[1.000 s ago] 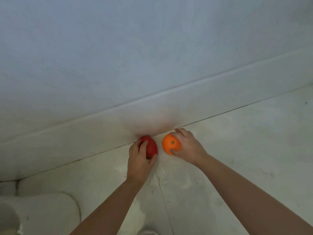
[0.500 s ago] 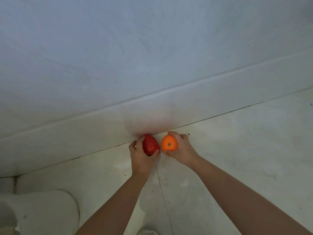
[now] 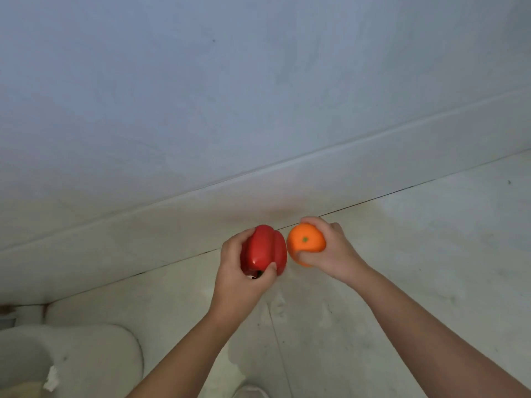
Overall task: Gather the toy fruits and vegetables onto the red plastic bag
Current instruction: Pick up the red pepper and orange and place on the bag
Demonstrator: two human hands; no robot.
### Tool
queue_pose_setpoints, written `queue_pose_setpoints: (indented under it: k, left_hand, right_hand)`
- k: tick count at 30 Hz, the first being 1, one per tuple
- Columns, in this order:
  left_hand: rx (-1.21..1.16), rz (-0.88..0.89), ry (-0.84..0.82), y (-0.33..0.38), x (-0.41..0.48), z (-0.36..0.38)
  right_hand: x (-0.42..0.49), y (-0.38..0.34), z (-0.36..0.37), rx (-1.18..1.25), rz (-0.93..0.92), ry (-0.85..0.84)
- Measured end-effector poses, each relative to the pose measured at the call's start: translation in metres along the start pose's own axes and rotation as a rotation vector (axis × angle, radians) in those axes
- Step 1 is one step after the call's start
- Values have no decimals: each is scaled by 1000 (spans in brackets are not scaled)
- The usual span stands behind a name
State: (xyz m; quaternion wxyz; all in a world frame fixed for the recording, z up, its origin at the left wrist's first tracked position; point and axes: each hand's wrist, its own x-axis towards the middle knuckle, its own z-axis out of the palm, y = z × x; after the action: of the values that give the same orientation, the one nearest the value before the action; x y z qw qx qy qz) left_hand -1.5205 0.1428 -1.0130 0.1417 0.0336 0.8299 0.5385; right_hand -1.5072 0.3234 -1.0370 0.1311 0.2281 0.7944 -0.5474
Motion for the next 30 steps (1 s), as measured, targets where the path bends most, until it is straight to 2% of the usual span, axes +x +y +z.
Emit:
queue_pose_setpoints:
  k: [5,10,14,19,30]
  left_hand:
    - [-3,56,-43,55,-11,-8]
    - [-167,-121,-108,124,-43,-25]
    - [-186,-141,-137,184,-74,-48]
    - [-172,-113,-140,265,-116,-77]
    - [-185,-59,-88,455,-213,-121]
  right_hand:
    - [-44,-35,-26,95,-38,89]
    - [-114,-82,-55,206,0,214]
    - [-170,-134,-79,256,-13,270]
    - [-234,-194,-111,274,17,308]
    - [-390,-316,-198,339,-47,421]
